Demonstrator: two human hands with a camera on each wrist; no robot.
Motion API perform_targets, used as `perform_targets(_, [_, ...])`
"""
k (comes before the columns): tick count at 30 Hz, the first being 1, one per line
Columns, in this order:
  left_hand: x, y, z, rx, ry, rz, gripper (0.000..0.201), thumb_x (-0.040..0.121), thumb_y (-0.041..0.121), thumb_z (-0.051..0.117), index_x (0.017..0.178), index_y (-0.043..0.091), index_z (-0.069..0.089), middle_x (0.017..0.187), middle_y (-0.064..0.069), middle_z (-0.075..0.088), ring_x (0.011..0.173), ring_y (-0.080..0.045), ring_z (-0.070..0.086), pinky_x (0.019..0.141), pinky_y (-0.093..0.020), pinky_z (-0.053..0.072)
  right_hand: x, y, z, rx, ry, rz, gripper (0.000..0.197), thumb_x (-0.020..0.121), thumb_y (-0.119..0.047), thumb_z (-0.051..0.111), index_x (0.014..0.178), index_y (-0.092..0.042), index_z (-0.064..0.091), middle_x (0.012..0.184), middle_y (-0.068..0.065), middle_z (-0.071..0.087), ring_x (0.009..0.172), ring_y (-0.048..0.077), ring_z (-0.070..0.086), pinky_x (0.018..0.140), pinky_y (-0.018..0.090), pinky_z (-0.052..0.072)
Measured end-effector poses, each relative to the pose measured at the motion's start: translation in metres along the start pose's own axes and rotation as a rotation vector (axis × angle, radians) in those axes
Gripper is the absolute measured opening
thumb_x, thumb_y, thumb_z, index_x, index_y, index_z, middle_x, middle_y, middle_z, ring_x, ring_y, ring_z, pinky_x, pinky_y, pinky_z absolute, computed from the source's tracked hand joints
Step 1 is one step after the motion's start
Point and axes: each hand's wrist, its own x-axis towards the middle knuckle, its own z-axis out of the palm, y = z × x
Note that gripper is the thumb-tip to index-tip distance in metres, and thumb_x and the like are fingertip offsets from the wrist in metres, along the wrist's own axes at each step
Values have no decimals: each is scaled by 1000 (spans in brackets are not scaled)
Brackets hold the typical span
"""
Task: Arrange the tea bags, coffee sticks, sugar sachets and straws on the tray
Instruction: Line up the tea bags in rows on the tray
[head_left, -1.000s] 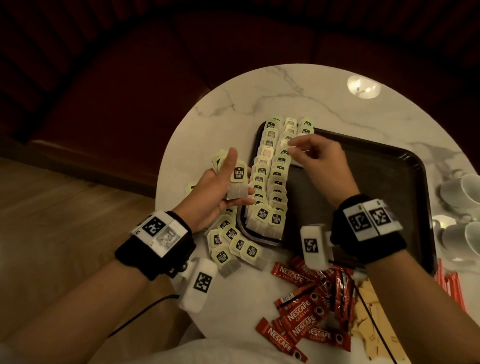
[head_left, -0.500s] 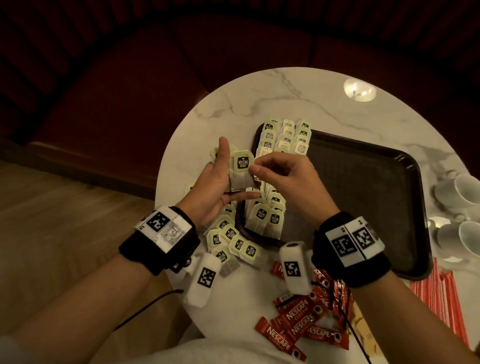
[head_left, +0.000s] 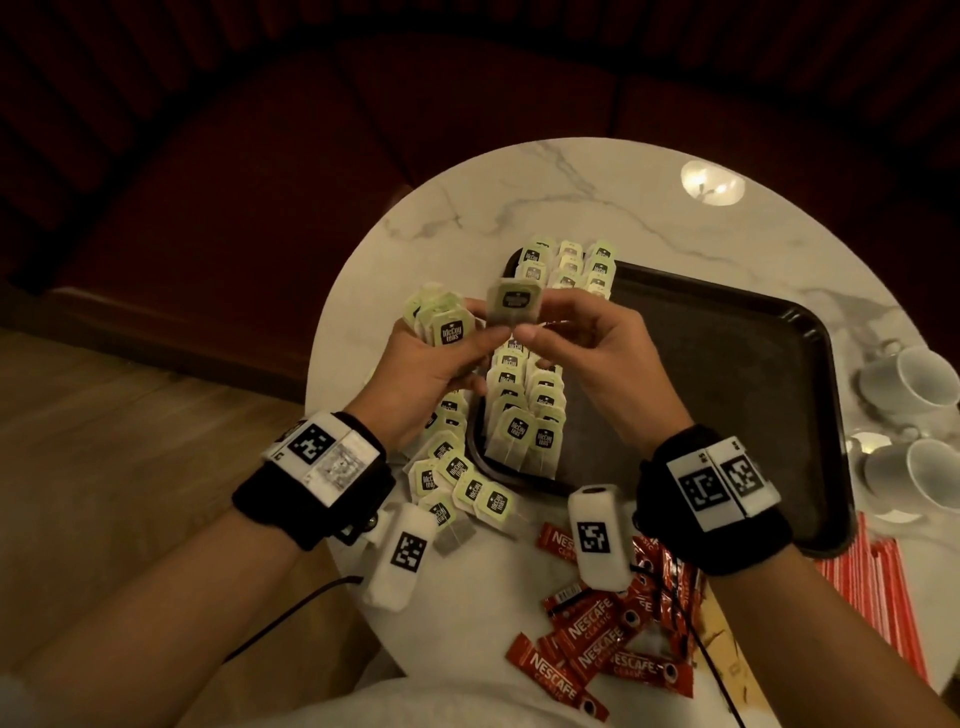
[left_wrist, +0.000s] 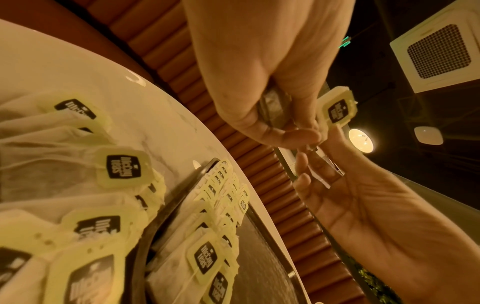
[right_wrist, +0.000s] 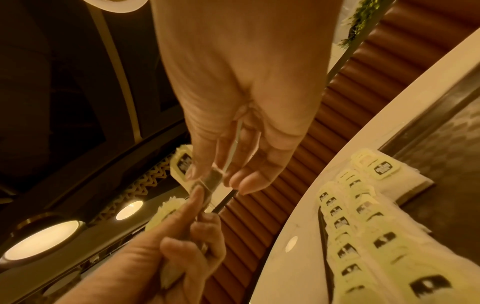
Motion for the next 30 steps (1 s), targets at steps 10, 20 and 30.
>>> perform_targets(10, [1,-1,-1,2,42,-111,10,84,17,69,92,11,68,66,2,63,60,-10,57,51,-21,52,-8,15,-7,123,134,129,21,93,-14,63,111,-6,71,100,3,74,85,7,69,72,20,54])
perform_targets(20, [6,-9,-13,-108,117,-309,13,93,2,54,104,-1,58,91,-13,57,77,-14,62,71,-28,60,21,85,-56,113,454,395,14,96,-15,60,106,-16,70,107,0,71,96,10,66,91,30,54])
perform_targets(30, [6,-10,-16,-95,173,-317,47,90,15,62,126,-13,50,98,-16,52,80,-16,59,68,-29,58,46,118,-56,-121,425,493,24,90,-16,69,114,-11,71,107,5,72,84,11,67,90,36,57])
